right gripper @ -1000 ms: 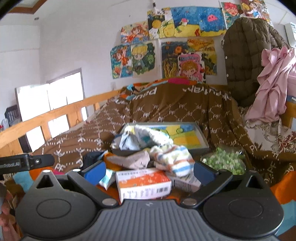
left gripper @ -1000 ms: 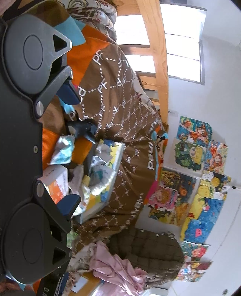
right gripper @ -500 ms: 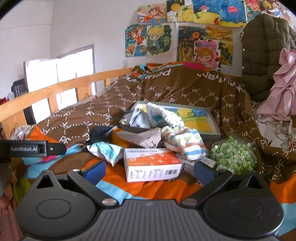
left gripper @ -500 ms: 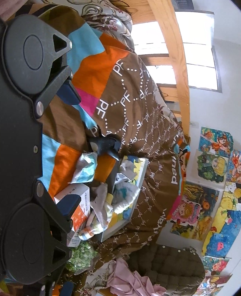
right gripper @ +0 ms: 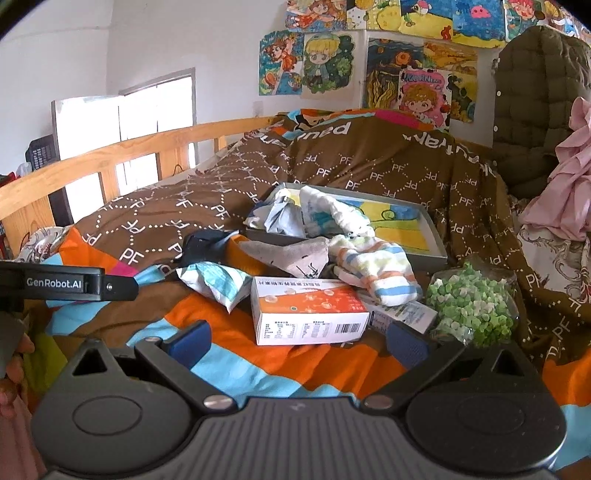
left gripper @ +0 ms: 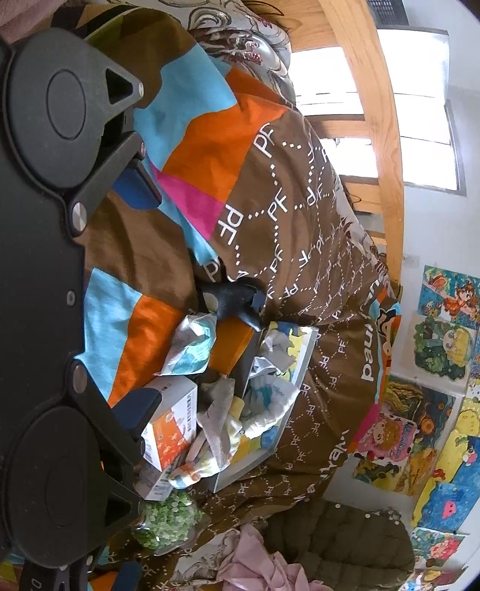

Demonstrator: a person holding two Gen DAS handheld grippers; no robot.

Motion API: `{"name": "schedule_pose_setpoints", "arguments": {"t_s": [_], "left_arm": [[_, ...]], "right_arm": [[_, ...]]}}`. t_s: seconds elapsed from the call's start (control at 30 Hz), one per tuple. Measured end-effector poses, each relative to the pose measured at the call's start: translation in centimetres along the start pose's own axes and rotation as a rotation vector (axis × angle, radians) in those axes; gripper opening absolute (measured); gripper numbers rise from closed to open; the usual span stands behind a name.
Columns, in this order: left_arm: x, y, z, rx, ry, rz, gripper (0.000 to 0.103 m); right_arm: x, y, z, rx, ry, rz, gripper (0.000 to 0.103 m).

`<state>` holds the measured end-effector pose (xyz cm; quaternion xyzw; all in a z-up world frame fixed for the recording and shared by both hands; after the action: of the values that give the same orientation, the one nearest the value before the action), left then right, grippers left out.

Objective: Organize soft objects
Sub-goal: 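Move both open tools over the scattered items beside the tray, then grasp the beige drawstring pouch with the right tool while the left tool grasps the blue-white tissue pack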

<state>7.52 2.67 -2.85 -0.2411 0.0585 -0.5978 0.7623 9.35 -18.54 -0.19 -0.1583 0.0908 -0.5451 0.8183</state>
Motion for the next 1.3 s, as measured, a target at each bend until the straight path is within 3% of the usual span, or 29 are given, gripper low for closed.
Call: {"name": "schedule_pose_setpoints", "arguments": {"t_s": [0.53, 0.93, 1.1, 1.3], "left_arm": [[0.2, 1.8, 0.2, -0.073, -0.007, -0.024, 0.102], [2.1, 4.9, 1.5, -0.115, 0.285, -0.155, 0.102], [2.0, 5.9, 1.9, -0.110, 0.284, -0.221, 0.102], [1.0, 6.9, 1.5, -0.104, 0.227, -0.235, 0.102]], "right_arm": [[0.4, 1.7, -0.5, -0.061, 0.020, 0.002, 0.103], [1.5, 4.0, -0.5, -0.091, 0.027, -0.028, 0.103], [1.9, 5.3, 0.2, -0.074, -0.027, -0.042, 0.103], [2.2, 6.9, 0.9, -0.021, -0.054, -0.019, 0.103]]}}
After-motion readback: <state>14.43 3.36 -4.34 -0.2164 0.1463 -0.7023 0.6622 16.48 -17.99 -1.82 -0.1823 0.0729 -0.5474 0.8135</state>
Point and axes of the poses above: each gripper's, at about its wrist camera, not at the fingertips, and y roughly the way its jaws point, x to its right, z to its top, the point moved 2 cm from there along y, roughly the way its jaws point, and after that the axes turned 11 degrees about x, right-handed, at the moved point
